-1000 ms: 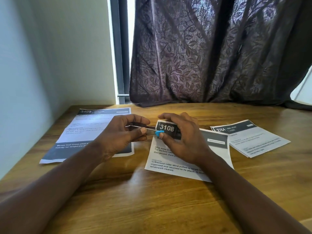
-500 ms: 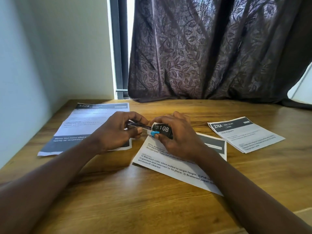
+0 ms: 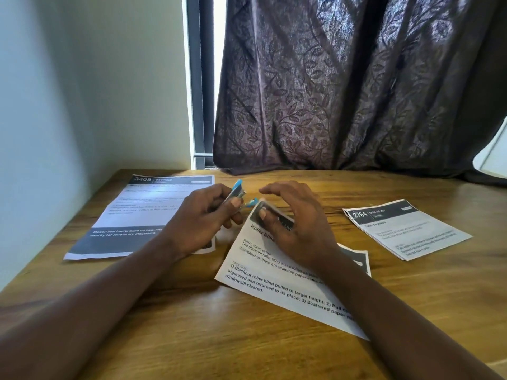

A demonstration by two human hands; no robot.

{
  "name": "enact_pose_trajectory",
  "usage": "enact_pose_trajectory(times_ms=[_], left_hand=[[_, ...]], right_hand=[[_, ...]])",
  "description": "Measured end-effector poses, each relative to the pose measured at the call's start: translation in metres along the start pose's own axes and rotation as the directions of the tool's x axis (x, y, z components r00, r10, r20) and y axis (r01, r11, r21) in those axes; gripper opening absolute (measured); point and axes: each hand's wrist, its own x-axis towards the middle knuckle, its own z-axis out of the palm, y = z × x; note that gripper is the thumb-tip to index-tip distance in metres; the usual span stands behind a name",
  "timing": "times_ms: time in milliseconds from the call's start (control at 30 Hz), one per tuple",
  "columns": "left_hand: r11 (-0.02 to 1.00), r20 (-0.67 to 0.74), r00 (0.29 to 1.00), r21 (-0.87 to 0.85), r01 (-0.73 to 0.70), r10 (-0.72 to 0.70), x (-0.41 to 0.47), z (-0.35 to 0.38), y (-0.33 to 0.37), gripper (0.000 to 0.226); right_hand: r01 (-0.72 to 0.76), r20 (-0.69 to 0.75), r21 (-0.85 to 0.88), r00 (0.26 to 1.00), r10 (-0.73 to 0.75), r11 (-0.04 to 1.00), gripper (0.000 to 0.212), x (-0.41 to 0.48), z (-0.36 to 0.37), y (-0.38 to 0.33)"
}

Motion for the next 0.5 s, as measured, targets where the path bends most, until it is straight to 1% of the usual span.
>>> enact_pose_trajectory(times_ms=[67, 100, 200, 267, 300, 367, 433, 500], left_hand=[[0.991, 0.011, 0.997, -0.112, 0.078, -0.077, 0.000, 0.002, 0.005, 0.011], [0.986, 0.012, 0.995, -0.136, 0.099, -0.099, 0.000, 0.003, 0.006, 0.011], [0.985, 0.024, 0.996, -0.148, 0.091, -0.089, 0.000, 0.003, 0.005, 0.014], [0.976, 0.049, 0.994, -0.191, 0.107, -0.099, -0.001, 0.001, 0.003, 0.018], [0.970, 0.066, 0.993, -0.216, 0.113, -0.101, -0.001, 0.001, 0.002, 0.021], [0.964, 0.114, 0.991, -0.245, 0.102, -0.076, -0.003, 0.001, 0.002, 0.024], [0.967, 0.161, 0.986, -0.241, 0.086, -0.048, -0.004, 0.001, 0.001, 0.025], [0.970, 0.179, 0.983, -0.232, 0.079, -0.038, -0.003, 0.001, 0.001, 0.027]], right_hand=[[0.029, 0.006, -0.068, 1.000, -0.029, 0.997, 0.035, 0.000, 0.004, -0.002], [0.043, 0.016, -0.078, 0.999, -0.042, 0.996, 0.035, -0.001, 0.006, -0.003], [0.063, -0.007, 0.020, 0.998, -0.063, 0.998, 0.024, -0.001, 0.011, -0.008], [0.046, -0.036, 0.117, 0.998, -0.042, 0.992, 0.019, 0.000, 0.010, -0.011], [0.016, -0.031, 0.175, 0.999, -0.011, 0.984, 0.020, 0.001, 0.009, -0.012], [-0.035, 0.009, 0.268, 0.999, 0.034, 0.963, 0.029, 0.001, 0.008, -0.014], [-0.030, 0.038, 0.296, 0.999, 0.020, 0.955, 0.039, 0.001, 0.009, -0.013], [-0.028, 0.046, 0.311, 0.999, 0.014, 0.950, 0.041, 0.002, 0.008, -0.012]])
